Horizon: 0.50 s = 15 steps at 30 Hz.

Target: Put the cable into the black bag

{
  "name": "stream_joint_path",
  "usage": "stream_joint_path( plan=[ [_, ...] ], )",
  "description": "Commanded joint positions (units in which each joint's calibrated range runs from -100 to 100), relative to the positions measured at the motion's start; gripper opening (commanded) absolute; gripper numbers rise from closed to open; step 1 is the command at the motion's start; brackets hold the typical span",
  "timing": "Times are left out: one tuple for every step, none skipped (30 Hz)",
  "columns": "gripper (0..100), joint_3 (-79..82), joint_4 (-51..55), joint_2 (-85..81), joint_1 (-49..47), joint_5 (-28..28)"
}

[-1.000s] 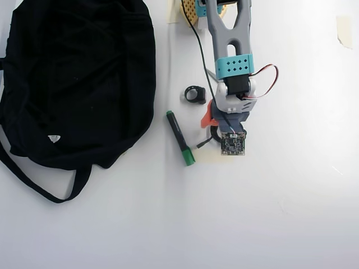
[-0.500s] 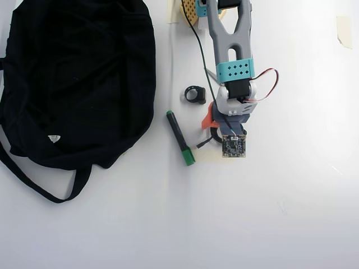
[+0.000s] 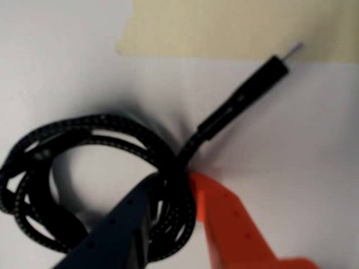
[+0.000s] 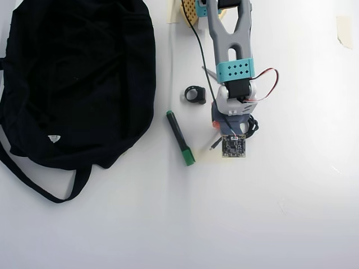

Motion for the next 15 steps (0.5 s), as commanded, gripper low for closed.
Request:
stream_joint_path(
  plan=[
    [2, -1.6, 0.1, -0.5, 0.7, -0.2],
    [2, -1.6, 0.1, -0.6, 0.8, -0.2],
    [2, -1.7, 0.1, -0.6, 1.0, -0.2],
    [2, -2.1, 0.2, -0.6, 1.0, -0.2],
    [2, -2.4, 0.2, -0.6, 1.0, -0.2],
    [2, -2.6, 0.2, -0.8, 1.0, -0.2],
    [2, -2.9, 0.2, -1.0, 1.0, -0.2],
    [2, -3.1, 0.3, -1.3, 1.1, -0.2],
    [2, -3.2, 0.3, -1.6, 1.2, -0.2],
    [2, -3.3, 0.3, -1.9, 1.2, -0.1],
    [2, -4.2, 0.8, -2.0, 1.4, -0.1],
    [2, -5.4, 2.1, -2.2, 1.5, -0.1],
    [2, -6.8, 3.6, -2.2, 1.5, -0.1],
    [2, -7.9, 5.1, -2.2, 1.8, -0.1],
    [2, -9.2, 6.5, -2.2, 2.0, -0.1]
  ],
)
